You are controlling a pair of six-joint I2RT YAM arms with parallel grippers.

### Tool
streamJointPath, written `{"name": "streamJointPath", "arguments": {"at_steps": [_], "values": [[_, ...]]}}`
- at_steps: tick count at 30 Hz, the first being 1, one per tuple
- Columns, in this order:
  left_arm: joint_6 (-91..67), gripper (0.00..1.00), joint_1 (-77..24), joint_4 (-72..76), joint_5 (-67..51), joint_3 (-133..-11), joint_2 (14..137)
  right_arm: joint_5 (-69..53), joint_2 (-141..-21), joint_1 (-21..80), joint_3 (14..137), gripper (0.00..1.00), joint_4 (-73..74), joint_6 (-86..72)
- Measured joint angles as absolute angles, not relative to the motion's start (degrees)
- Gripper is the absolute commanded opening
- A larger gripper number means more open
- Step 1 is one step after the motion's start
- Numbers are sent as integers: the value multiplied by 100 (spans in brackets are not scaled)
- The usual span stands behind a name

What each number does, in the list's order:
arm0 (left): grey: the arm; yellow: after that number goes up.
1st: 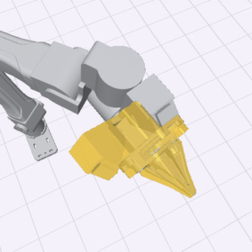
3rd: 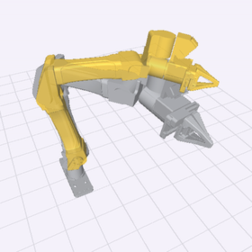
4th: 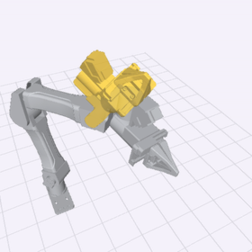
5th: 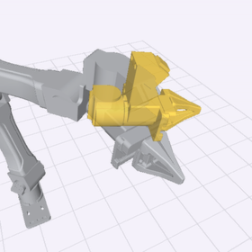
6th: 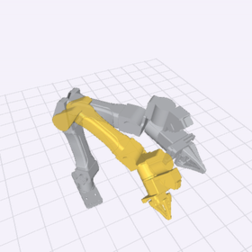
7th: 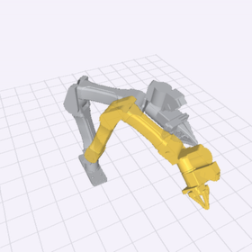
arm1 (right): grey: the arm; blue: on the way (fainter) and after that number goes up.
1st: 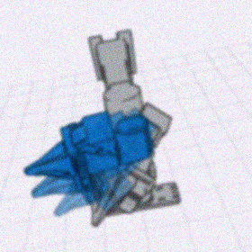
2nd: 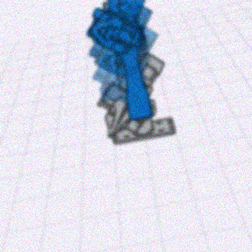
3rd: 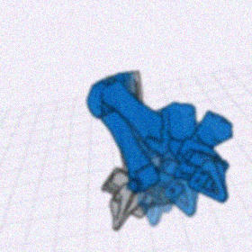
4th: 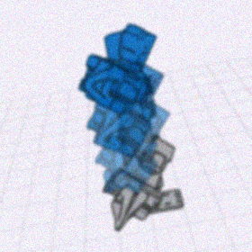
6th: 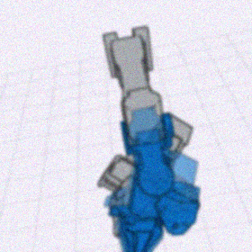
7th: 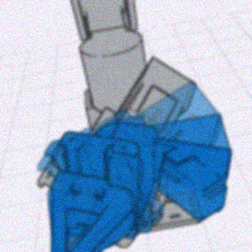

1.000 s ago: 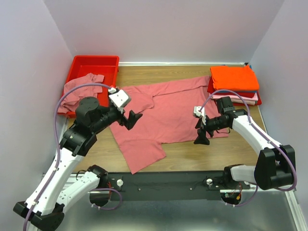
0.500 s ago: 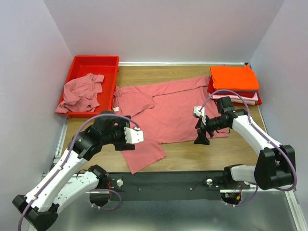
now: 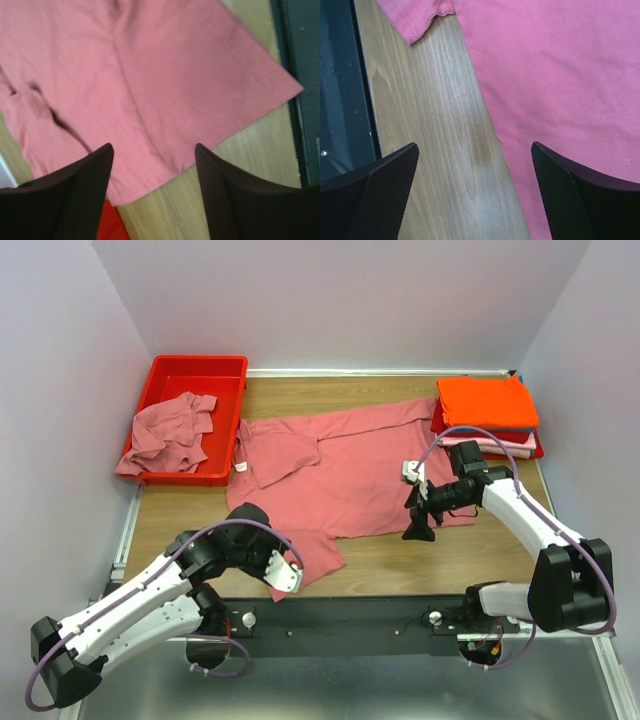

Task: Fold and stack the t-shirts
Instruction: Fold the tshirt

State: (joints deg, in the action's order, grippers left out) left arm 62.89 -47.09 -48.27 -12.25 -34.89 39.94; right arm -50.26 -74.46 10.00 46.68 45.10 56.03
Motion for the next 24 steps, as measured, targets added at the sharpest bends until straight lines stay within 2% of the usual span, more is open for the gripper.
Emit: {"name": "streamJointPath", "arguments": {"at_steps": [5, 11, 17, 21, 24], "values": [[6591, 59, -4923, -4952, -1280, -3452, 4139, -5048, -7360, 1000, 4668, 100, 4510, 5616], [5830, 59, -4965, -4705, -1411, -4560, 4370, -5081, -7395, 1000, 4670, 100, 4530, 5621], [3310, 61, -4974, -4042, -784, -6064, 4925, -5188, -7531, 1000, 4672, 100, 4619, 5642], [1494, 63, -4974, -4158, -58, -7338, 5621, -5199, -7533, 1000, 4676, 100, 4628, 5649], [530, 64, -4974, -4185, 224, -7835, 5874, -5199, -7533, 1000, 4676, 100, 4637, 5649]]}}
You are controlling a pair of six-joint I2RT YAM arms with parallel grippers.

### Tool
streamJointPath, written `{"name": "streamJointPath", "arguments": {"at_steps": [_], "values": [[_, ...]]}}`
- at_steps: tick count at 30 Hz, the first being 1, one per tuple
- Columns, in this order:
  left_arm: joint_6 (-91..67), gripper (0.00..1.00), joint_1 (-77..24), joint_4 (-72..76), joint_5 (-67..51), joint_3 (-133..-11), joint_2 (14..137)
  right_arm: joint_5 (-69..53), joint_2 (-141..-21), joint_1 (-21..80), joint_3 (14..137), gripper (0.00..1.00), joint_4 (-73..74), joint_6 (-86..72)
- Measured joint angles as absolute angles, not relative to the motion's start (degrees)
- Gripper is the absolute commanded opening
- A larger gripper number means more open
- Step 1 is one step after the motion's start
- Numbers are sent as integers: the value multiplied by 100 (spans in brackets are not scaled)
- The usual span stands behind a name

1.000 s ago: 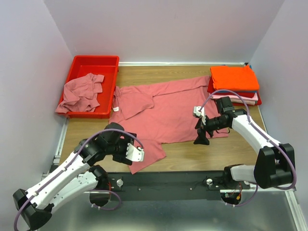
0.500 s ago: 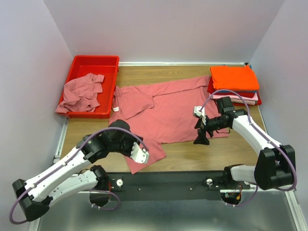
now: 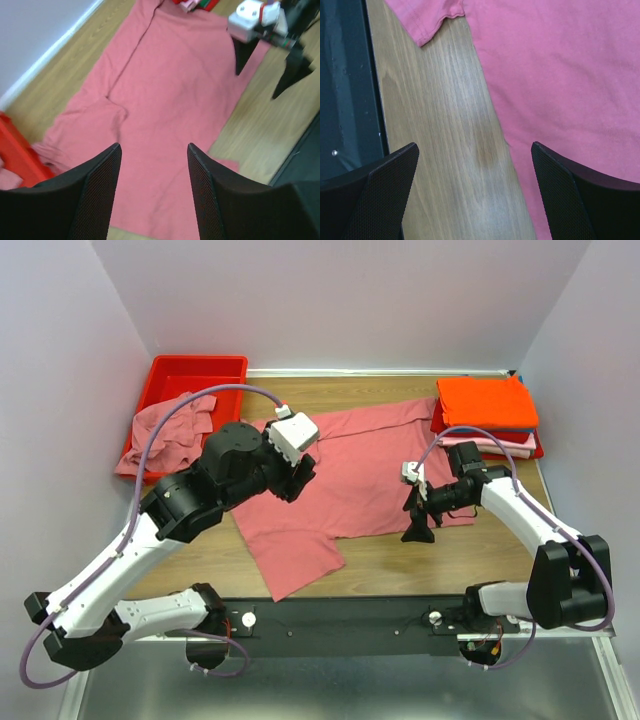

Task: Fold and stack the t-shirts
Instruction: Fold the tshirt

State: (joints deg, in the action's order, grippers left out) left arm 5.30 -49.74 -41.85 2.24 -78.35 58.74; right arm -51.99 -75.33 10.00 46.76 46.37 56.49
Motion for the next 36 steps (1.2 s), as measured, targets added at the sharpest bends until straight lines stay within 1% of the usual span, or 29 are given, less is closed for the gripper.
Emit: {"name": "streamJointPath", "arguments": {"at_steps": [4, 8, 10, 13, 16, 17, 18, 22, 24, 29, 31, 36], "values": [[-650, 64, -4974, -4265, 257, -7572, 5787, -5199, -7533, 1000, 4676, 100, 4637, 5649], [-1732, 64, -4974, -4292, 287, -6956, 5572, -5196, -7533, 1000, 4676, 100, 4639, 5651], [-2353, 61, -4974, -4281, 283, -6425, 5175, -5196, -7533, 1000, 4676, 100, 4637, 5651], [-3426, 59, -4974, -4307, 281, -5564, 4268, -5196, -7533, 1000, 4676, 100, 4639, 5651], [-4617, 51, -4974, -4305, 113, -4746, 3387, -5194, -7533, 1000, 4676, 100, 4641, 5651], [-4991, 46, -4974, -4318, -12, -4534, 3229, -5194, -7533, 1000, 4676, 100, 4639, 5651], [-5328, 46, -4974, -4344, -134, -4316, 3140, -5194, -7533, 1000, 4676, 100, 4639, 5649], [-6014, 46, -4974, -4663, -373, -4034, 3463, -5192, -7533, 1000, 4676, 100, 4639, 5651], [-6233, 49, -4974, -4866, -384, -4112, 3979, -5190, -7531, 1000, 4676, 100, 4641, 5651], [-6519, 50, -4976, -5146, -523, -4147, 5229, -5183, -7531, 1000, 4676, 100, 4641, 5653], [-6659, 50, -4976, -5247, -569, -4141, 5384, -5172, -7531, 1000, 4676, 100, 4641, 5660], [-7107, 50, -4995, -5363, -672, -4016, 5221, -5166, -7531, 1000, 4676, 100, 4641, 5666]]}}
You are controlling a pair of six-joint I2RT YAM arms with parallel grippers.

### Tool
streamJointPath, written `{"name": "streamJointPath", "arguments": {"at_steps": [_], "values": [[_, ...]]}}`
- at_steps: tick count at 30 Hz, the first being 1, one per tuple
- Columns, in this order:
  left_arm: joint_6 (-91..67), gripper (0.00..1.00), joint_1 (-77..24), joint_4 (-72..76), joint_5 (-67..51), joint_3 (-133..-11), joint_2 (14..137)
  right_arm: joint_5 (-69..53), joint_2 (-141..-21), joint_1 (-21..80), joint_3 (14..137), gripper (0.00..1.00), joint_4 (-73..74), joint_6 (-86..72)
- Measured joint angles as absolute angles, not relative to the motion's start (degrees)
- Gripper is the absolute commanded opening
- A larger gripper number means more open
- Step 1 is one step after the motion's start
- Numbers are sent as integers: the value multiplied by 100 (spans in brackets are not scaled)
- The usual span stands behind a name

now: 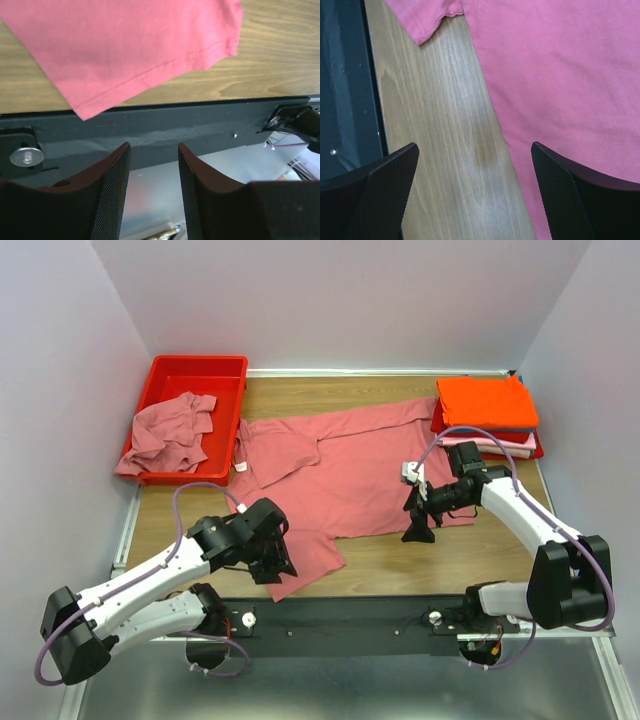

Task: Fold and stack the t-shirts
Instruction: Fold the tshirt

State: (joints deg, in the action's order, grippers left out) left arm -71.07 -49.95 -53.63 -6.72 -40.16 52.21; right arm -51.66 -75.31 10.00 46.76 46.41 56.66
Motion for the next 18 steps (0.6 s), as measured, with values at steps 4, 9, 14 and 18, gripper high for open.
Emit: {"name": "streamJointPath", "arguments": {"at_steps": [4, 9, 14, 18], "values": [[-7461, 49, -5092, -5328, -934, -3487, 5083, -5148, -7520, 1000, 4676, 100, 4641, 5669], [-7677, 47, -5192, -5288, -1052, -3264, 5306, -5124, -7432, 1000, 4676, 100, 4641, 5671], [-7758, 46, -5253, -5194, -1028, -3288, 5902, -5087, -7413, 1000, 4676, 100, 4641, 5671], [-7808, 47, -5264, -5140, -963, -3299, 6300, -5065, -7373, 1000, 4676, 100, 4641, 5675]]}}
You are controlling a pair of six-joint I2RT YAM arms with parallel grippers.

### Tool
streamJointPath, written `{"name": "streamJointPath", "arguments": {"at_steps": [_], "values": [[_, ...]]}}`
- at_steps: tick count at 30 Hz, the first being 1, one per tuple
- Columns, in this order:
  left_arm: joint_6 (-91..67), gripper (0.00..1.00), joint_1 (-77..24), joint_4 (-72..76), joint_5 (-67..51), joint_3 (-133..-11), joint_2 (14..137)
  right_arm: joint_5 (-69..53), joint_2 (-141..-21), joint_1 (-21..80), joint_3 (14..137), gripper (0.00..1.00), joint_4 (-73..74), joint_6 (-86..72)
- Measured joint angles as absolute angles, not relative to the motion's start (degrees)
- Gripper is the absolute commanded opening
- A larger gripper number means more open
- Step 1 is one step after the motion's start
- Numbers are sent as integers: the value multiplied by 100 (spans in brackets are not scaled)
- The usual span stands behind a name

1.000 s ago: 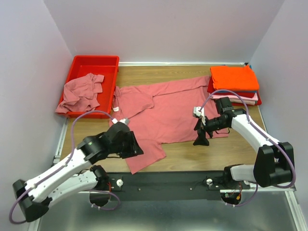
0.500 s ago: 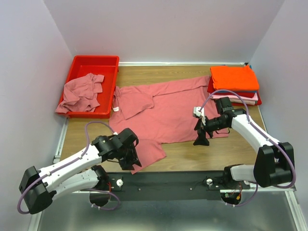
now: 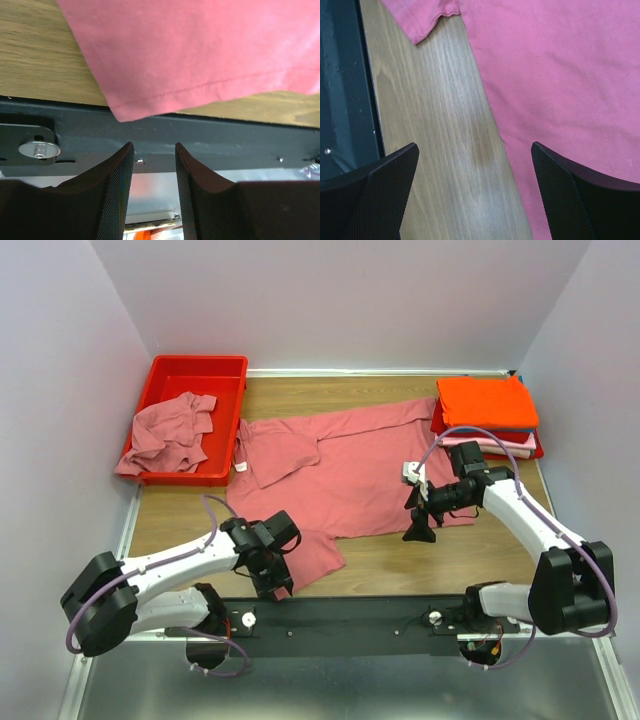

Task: Fold and stack the t-shirts
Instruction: Fold the tshirt

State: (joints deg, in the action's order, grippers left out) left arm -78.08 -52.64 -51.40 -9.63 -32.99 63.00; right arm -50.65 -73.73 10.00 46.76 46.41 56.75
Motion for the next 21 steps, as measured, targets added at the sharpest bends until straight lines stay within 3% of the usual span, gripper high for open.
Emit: {"name": "streamJointPath", "arguments": {"at_steps": [8, 21], "values": [[-8123, 55, -5264, -5024, -663, -3288, 6449, -5061, -7347, 1000, 4676, 100, 4641, 5704], [-8388, 52, -5264, -4733, -635, -2930, 6523, -5057, -7297, 1000, 4676, 100, 4641, 5704]]}}
